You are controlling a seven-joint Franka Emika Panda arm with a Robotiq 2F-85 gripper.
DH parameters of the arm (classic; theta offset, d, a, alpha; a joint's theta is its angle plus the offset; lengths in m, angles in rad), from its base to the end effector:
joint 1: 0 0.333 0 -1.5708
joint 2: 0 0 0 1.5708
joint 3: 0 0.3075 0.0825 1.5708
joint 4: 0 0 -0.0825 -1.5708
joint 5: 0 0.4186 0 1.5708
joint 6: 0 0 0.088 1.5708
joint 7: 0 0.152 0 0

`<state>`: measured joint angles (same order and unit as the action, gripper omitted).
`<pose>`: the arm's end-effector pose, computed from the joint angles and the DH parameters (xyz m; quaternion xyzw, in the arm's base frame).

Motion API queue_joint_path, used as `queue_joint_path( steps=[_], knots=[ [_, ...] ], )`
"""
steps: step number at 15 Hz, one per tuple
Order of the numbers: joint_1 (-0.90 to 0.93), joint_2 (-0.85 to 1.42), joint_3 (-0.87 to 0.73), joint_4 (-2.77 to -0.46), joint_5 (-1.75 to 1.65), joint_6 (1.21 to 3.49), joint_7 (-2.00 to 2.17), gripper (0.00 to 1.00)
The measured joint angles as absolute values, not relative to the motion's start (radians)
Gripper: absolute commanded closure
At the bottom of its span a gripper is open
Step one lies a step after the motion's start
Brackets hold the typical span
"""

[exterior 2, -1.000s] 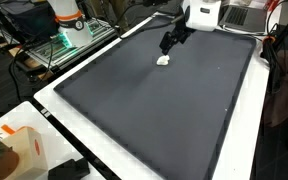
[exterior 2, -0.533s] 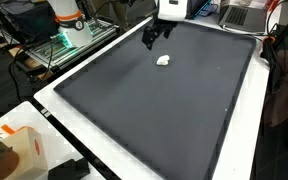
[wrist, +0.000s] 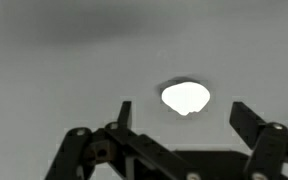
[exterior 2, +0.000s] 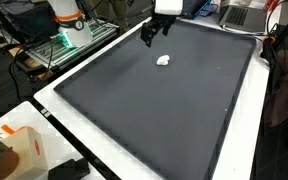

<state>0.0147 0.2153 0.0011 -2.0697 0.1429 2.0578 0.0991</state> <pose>0.5685 0.0223 0.2367 -0.9885 0.0816 0.1163 0.0524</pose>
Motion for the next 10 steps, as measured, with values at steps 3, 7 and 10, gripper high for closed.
queue_joint_path(
  steps=[3, 7, 10],
  knots=[
    [0.019, 0.211, 0.015, -2.092, 0.149, 2.162, 0.099, 0.00],
    [0.020, 0.188, 0.036, -2.150, 0.164, 2.287, 0.090, 0.00],
    [0.023, 0.155, 0.057, -2.218, 0.184, 2.375, 0.039, 0.00]
  ],
)
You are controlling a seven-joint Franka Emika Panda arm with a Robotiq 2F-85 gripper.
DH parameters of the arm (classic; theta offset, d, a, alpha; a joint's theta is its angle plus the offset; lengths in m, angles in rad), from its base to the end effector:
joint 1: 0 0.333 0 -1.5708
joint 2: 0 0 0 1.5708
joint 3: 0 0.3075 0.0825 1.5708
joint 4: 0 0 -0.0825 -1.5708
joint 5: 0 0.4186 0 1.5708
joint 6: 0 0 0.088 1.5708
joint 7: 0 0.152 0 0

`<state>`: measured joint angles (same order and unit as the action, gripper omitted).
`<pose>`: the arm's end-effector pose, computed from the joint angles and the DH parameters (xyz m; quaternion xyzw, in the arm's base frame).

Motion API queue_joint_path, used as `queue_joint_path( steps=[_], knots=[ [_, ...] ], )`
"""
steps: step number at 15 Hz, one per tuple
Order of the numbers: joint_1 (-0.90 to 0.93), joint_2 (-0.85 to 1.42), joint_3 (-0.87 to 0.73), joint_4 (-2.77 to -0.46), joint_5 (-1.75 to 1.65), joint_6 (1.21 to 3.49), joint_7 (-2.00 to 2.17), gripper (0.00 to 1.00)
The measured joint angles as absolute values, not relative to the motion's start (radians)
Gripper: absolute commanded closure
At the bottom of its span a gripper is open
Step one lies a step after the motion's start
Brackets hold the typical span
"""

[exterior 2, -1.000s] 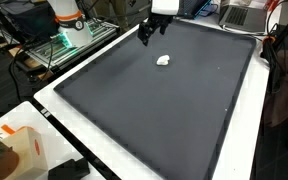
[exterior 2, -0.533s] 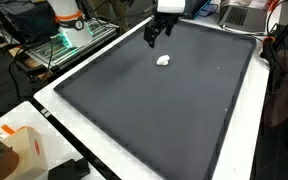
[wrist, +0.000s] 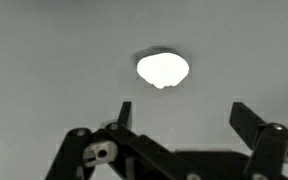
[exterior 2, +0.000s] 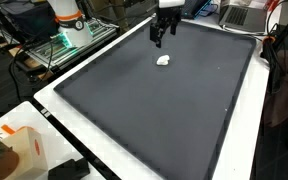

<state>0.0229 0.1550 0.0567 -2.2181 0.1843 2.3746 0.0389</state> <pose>0.5656 0.0534 0.2293 -0.9966 0.0463 0.0034 0.0682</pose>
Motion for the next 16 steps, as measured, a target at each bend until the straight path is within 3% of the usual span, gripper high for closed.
queue_joint_path(
  steps=[8, 16],
  knots=[
    [0.041, -0.042, 0.084, -2.495, 0.342, 2.663, -0.204, 0.00],
    [0.058, -0.096, 0.074, -2.539, 0.364, 2.666, -0.256, 0.00]
  ],
)
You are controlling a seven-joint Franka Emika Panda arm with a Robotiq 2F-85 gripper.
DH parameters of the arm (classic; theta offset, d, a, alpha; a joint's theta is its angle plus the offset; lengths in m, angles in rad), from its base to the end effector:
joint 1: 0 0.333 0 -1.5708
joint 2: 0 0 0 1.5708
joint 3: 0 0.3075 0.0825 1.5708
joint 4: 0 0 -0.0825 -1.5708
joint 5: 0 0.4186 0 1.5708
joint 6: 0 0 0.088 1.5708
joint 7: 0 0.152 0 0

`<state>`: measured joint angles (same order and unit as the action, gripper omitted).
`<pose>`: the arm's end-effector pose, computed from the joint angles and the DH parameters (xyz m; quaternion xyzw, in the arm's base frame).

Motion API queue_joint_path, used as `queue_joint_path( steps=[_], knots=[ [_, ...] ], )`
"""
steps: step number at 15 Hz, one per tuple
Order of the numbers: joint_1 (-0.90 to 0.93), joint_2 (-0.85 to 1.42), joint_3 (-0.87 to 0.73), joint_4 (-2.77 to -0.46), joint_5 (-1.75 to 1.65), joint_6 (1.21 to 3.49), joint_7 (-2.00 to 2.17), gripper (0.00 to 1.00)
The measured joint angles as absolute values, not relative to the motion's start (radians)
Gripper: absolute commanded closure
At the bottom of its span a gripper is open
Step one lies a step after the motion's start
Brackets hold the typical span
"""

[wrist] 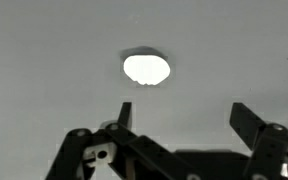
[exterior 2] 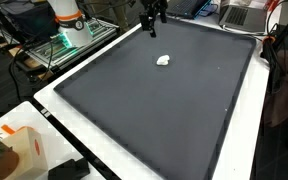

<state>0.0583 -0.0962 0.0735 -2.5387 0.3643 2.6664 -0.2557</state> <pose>0.5003 0.0624 0.2505 -0.9883 -0.0405 -0.1161 0.0899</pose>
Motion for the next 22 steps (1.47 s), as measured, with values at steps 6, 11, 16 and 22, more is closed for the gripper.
queue_joint_path(
  steps=[6, 11, 16, 22],
  knots=[
    [0.068, -0.160, 0.041, -2.585, 0.496, 2.662, -0.255, 0.00],
    [0.097, -0.299, 0.013, -2.703, 0.556, 2.661, -0.255, 0.00],
    [0.137, -0.439, -0.008, -2.784, 0.556, 2.612, -0.254, 0.00],
    [0.068, -0.439, 0.085, -2.761, 0.398, 2.672, -0.110, 0.00]
  ],
)
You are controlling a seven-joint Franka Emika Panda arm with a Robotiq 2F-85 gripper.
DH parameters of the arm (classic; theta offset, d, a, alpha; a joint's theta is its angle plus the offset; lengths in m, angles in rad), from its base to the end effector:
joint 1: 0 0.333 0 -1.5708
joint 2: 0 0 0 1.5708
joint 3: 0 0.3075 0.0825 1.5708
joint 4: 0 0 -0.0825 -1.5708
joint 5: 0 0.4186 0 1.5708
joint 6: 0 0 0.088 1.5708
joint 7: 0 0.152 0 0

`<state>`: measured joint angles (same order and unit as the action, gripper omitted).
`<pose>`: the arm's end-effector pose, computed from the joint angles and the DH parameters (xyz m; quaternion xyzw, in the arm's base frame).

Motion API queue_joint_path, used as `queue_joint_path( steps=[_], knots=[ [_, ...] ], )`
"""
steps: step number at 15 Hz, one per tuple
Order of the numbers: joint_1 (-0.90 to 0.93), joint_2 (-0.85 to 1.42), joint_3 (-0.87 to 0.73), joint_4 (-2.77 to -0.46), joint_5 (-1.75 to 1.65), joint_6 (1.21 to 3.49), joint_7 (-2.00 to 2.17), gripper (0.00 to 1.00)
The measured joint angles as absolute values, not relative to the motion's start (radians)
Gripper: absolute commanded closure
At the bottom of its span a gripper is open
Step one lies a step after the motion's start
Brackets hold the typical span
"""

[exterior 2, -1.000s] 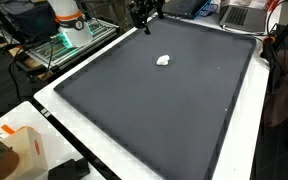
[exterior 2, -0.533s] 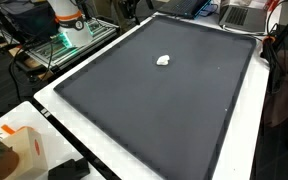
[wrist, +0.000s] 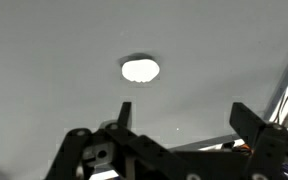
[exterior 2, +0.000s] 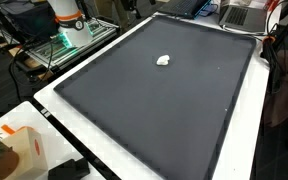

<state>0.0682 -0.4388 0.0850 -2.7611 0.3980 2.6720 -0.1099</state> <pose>0.4365 0.0591 0.3072 -0.9793 0.0307 -0.1709 0.1043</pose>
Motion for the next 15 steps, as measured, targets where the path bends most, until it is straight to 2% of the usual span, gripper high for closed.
queue_joint_path(
  steps=[2, 5, 8, 15],
  knots=[
    [-0.038, -0.460, 0.238, -2.744, 0.251, 2.661, 0.050, 0.00],
    [-0.130, -0.556, 0.413, -2.730, 0.064, 2.502, 0.283, 0.00],
    [-0.102, -0.650, 0.422, -2.701, -0.031, 2.262, 0.408, 0.00],
    [-0.074, -0.644, 0.384, -2.681, -0.048, 2.225, 0.407, 0.00]
  ],
)
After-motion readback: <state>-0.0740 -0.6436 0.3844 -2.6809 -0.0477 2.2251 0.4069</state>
